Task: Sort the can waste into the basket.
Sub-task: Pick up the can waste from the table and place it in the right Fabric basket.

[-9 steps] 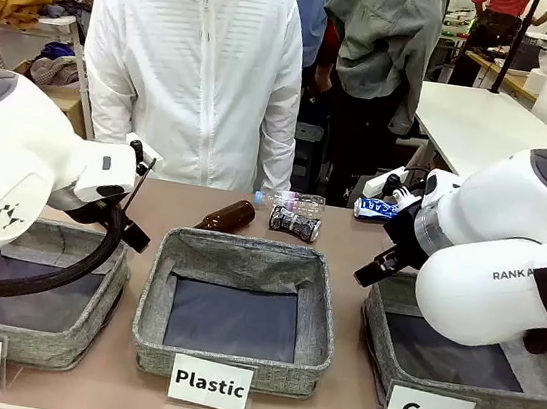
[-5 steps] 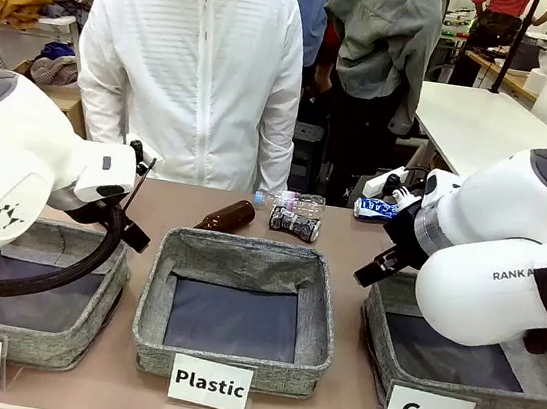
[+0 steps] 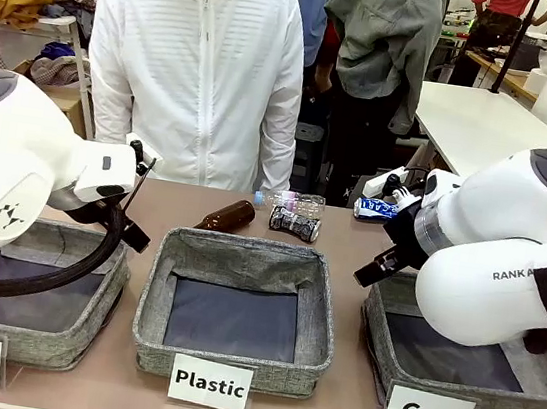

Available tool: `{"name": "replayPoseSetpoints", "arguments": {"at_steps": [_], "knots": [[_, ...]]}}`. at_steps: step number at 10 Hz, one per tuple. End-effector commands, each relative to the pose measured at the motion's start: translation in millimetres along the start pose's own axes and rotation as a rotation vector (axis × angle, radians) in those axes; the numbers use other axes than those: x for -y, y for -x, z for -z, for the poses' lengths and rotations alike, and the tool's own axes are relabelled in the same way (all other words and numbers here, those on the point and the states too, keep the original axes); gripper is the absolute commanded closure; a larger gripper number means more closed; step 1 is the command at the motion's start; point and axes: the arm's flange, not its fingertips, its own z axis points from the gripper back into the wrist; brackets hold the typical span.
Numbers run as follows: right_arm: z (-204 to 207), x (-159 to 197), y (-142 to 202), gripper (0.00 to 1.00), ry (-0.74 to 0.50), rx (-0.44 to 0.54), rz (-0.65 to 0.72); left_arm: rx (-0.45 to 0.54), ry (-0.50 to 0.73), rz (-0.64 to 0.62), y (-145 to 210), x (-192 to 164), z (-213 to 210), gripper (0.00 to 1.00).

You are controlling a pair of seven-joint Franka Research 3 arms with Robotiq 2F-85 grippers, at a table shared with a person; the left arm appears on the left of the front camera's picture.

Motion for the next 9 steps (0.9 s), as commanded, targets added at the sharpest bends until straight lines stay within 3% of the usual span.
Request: {"name": "replayPoseSetpoints", "arguments": {"at_steps": [1,4,5,6,7,8,9], "knots": [[0,0,0,0.0,0.0,0.0,0.001,0.0,0.0,0.0,0,0,0,0.0],[0,0,0,0.0,0.0,0.0,0.0,0.0,0.0,0.0,0,0,0,0.0],[-32,-1,-13,0.0,0.044,-0.039,-0.062,0.057,0.058,0.039,-8,-1,-39,0.0],[-77,-1,-24,0.0,0.061,0.004,0.018,0.084,0.171,-0.013,-9,-4,-92,0.0],[-126,7,-25,0.0,-0.032,0.044,0.125,0.173,0.2,-0.052,-6,1,-143,0.0],[-169,25,-12,0.0,-0.203,0.074,0.225,0.231,0.284,-0.037,16,-9,-186,0.0],[-188,55,8,0.0,-0.328,0.112,0.297,0.268,0.35,-0.042,41,-24,-200,0.0]]}}
